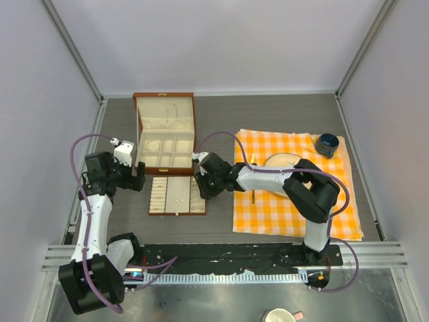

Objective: Organize the mixed jewelry

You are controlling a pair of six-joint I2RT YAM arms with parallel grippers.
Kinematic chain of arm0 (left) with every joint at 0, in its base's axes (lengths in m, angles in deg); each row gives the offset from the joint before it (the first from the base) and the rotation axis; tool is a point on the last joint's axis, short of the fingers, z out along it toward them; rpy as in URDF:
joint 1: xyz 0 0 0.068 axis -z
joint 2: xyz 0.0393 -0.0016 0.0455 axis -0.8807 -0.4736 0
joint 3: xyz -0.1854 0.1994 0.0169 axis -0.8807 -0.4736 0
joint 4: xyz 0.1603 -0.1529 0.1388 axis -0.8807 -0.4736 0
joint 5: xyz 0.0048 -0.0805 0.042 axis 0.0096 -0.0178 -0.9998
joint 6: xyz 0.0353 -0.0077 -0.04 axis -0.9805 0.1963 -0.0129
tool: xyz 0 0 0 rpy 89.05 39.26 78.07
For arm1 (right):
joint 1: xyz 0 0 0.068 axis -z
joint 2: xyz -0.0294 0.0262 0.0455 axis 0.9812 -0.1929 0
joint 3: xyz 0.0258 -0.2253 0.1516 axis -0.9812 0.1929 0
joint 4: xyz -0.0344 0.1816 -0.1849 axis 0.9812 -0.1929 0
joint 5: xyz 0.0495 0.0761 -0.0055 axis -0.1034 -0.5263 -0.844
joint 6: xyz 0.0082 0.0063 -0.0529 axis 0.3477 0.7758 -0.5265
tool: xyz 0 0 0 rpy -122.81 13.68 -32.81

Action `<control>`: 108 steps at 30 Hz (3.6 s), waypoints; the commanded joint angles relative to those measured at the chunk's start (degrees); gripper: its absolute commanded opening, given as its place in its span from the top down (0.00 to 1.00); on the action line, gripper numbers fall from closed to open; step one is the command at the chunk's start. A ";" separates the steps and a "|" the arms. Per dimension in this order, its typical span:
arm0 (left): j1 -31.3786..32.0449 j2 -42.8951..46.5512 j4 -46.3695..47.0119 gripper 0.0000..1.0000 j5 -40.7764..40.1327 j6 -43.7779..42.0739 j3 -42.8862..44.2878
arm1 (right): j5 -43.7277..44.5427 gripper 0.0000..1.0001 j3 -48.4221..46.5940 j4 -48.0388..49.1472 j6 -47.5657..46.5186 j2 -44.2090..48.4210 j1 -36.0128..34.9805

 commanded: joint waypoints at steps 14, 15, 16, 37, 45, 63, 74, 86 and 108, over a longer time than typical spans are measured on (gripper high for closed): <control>0.11 2.15 2.74 0.02 -0.21 -0.05 -0.52 | 18.47 0.68 -0.37 -2.79 2.25 -2.09 -3.45; 0.11 2.23 2.74 0.02 -0.56 -0.05 -0.61 | 18.55 0.69 -0.46 -3.14 2.08 -2.70 -3.46; 0.11 2.23 2.83 0.02 -0.83 0.04 -0.61 | 18.56 0.75 -0.46 -3.14 2.08 -2.97 -3.54; 0.11 -6.81 17.77 0.01 -9.70 13.39 4.13 | 13.99 0.99 -2.92 -10.79 -0.56 4.06 -3.37; 0.11 -18.76 25.68 0.01 -14.10 16.91 8.53 | 11.79 0.99 -5.73 -14.82 -1.53 7.92 -2.84; 0.02 -35.29 32.80 0.02 -18.85 24.73 16.79 | 11.44 0.99 -14.43 -19.75 0.57 13.64 1.46; 0.28 -42.58 30.26 0.03 -22.89 27.63 21.98 | 10.91 0.99 -19.79 -15.63 4.44 13.03 10.51; 2.48 -47.77 22.79 0.03 -23.07 27.55 27.42 | 11.26 0.99 -26.74 -12.55 7.26 5.91 13.24; 8.55 -51.12 13.38 0.04 -19.11 28.51 30.25 | 12.23 0.99 -30.43 -12.55 9.98 2.04 14.65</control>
